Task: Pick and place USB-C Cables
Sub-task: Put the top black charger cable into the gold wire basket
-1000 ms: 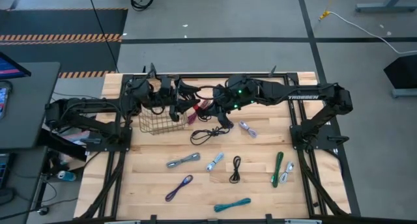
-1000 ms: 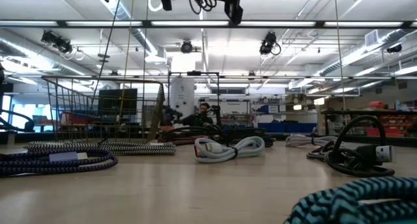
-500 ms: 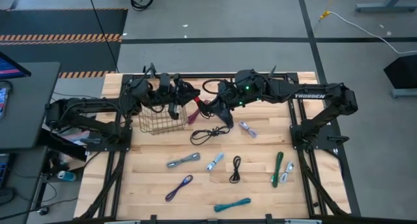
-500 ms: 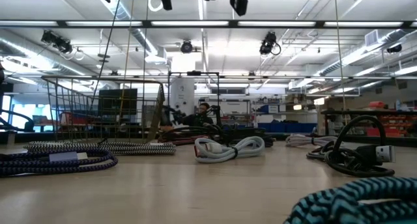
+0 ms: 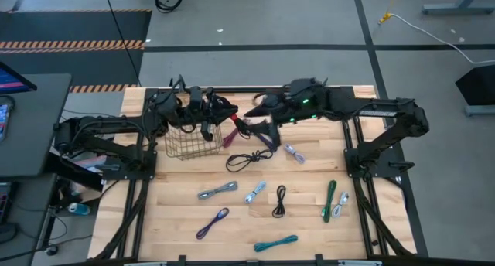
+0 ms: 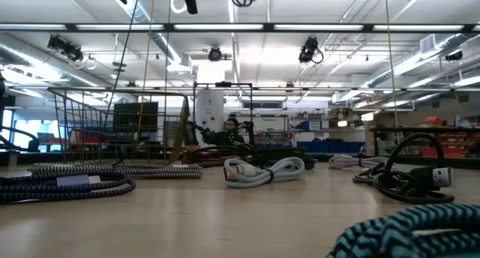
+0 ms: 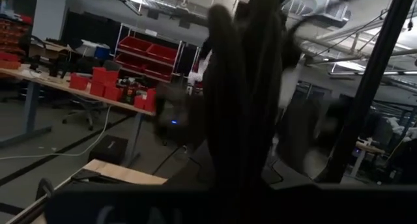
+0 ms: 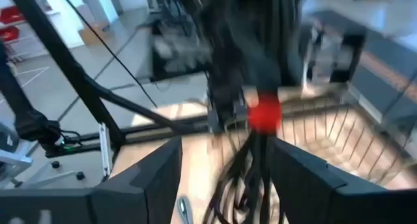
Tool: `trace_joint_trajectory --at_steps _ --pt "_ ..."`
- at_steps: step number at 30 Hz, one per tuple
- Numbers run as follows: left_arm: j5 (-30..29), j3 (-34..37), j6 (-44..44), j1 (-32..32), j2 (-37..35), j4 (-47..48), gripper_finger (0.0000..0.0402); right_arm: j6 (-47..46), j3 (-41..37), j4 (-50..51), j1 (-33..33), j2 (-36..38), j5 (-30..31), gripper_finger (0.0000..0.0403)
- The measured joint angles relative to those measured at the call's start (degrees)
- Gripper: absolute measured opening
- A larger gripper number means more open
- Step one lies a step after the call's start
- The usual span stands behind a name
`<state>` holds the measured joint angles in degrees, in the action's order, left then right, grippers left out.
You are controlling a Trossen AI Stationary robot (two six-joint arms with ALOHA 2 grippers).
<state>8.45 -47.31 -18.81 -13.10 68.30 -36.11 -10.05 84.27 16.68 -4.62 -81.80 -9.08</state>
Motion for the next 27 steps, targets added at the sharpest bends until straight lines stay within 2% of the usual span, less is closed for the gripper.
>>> trace_joint_trajectory --at_steps 6,10,19,24,27 --pt "0.1 0.0 0.0 0.0 0.0 0.9 0.003 5.5 6.8 7.2 0.1 4.3 3.3 0.023" --pt "-0.5 0.0 0.0 -0.3 -0.8 9.5 0.003 7.4 9.8 10.6 0.2 7.2 4.4 0.0228" --pt "-24.3 0.1 -2.7 0.4 -6.7 38.9 0.003 7.3 10.2 15.5 0.2 10.8 5.0 0.0228" --pt "-34.6 0.0 -15.0 1.1 -10.4 51.9 0.003 7.3 10.2 17.5 0.0 10.2 5.4 0.0228" --pt "-38.2 0.0 -21.8 1.1 -12.1 60.7 0.003 7.4 10.2 17.5 0.0 9.6 5.6 0.0228"
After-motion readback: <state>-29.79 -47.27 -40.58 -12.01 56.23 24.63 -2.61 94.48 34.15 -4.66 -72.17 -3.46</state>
